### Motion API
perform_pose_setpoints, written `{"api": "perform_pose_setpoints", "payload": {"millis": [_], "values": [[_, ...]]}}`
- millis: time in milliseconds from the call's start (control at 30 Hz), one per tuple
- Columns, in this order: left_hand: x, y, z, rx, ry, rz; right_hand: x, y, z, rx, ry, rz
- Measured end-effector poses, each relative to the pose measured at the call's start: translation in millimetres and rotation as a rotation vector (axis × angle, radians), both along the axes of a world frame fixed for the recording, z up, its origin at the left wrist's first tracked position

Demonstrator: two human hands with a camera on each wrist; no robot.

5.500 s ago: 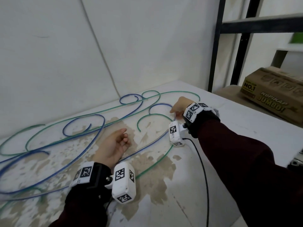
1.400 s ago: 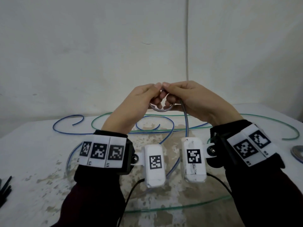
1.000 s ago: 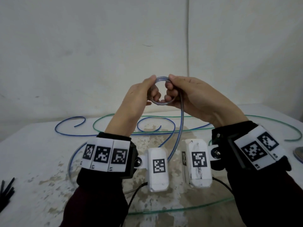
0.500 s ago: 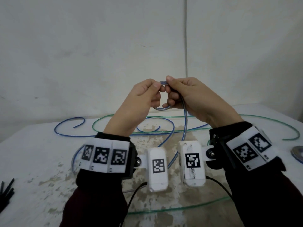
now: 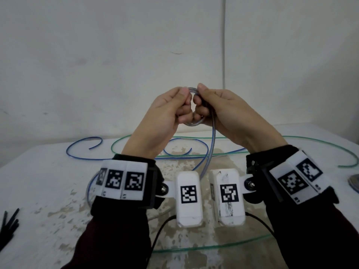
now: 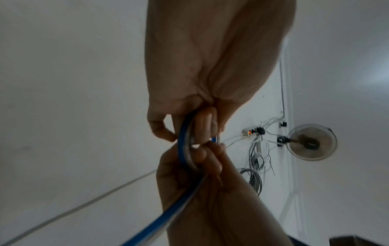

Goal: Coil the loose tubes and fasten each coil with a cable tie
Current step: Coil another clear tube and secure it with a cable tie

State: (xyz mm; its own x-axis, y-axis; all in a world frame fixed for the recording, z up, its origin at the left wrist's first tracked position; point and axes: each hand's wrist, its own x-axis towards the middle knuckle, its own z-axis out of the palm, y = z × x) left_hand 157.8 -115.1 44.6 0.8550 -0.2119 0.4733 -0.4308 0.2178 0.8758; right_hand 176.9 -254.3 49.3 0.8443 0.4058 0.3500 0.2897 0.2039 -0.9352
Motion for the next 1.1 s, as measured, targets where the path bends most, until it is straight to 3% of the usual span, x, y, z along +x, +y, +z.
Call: {"api": "perform_pose_setpoints", "payload": {"millis": [67, 167, 267, 333, 467, 567, 667, 733, 900, 1100], "values": [[0.0, -3.0, 0.5, -0.038, -0.041, 0.045, -0.4, -1.7, 1.0, 0.031, 0.021, 0.047], [-2.8, -3.8, 4.1, -0.056, 0.049, -0.024, -0.3, -7.3, 1.1, 0.027, 0.035, 0.053], [-4.0, 5.1, 5.0, 0.062, 0.173, -0.119, -0.7, -7.3, -0.4, -0.098, -0.006, -0.004], [-2.4, 10.8, 3.4, 0.102, 0.167, -0.097, -1.1, -2.9, -1.6, -0.14, -0.031, -0.016], [1.2, 6.4, 3.0, -0.072, 0.038, 0.012, -2.2, 6.6, -0.3, 0.088, 0.028, 0.021], [2.3, 2.7, 4.6, -0.194, 0.074, -0.044, 0.4, 2.3, -1.0, 0.191, 0.058, 0.057], [0.4, 5.1, 3.5, -0.03, 0.128, -0.112, 3.8, -1.4, -3.0, 0.079, 0.019, -0.006], [-0.1, 4.6, 2.5, 0.016, 0.106, -0.068, 4.2, 1.2, -4.7, 0.031, -0.007, -0.035], [1.0, -1.9, 2.0, -0.13, 0.007, 0.064, 1.8, 5.6, -4.0, 0.141, 0.026, 0.025], [-1.8, 8.0, 1.2, 0.06, 0.127, -0.111, 5.7, -0.2, -6.8, -0.011, -0.076, -0.054]]}}
